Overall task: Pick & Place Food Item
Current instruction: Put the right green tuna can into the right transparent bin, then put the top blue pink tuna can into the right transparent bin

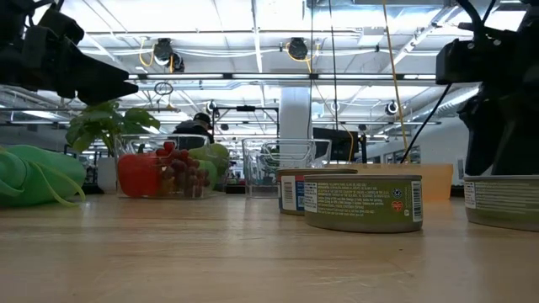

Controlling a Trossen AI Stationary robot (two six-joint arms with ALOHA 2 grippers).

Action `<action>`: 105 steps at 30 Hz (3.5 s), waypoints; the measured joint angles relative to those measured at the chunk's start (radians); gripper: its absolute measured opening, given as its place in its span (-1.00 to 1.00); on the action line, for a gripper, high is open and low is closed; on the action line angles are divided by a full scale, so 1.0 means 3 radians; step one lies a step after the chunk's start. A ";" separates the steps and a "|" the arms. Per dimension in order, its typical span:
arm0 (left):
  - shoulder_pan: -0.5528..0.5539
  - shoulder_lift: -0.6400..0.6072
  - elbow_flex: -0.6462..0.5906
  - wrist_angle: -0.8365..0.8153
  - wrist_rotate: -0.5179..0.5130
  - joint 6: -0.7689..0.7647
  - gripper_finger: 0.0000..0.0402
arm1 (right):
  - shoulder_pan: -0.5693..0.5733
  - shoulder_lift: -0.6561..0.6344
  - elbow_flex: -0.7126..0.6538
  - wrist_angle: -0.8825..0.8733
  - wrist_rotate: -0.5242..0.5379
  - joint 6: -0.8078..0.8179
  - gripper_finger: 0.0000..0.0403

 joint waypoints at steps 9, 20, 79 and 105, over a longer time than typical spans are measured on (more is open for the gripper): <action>0.0000 0.0000 0.0000 0.0000 0.0000 0.0000 0.61 | -0.0138 -0.0001 0.0000 -0.0215 0.0181 -0.0139 0.42; 0.0000 0.0000 0.0000 0.0000 0.0000 0.0001 0.61 | -0.0345 -0.0168 -0.0074 -0.0377 0.0187 -0.0163 0.42; 0.0000 0.0013 -0.0005 0.0051 0.0000 0.0009 0.61 | -0.0799 0.0443 -0.0505 0.3137 0.0617 -0.0900 0.42; 0.0000 0.0013 -0.0001 0.0050 0.0000 0.0009 0.61 | -0.0531 0.0441 0.0363 0.1919 0.0613 -0.0952 0.33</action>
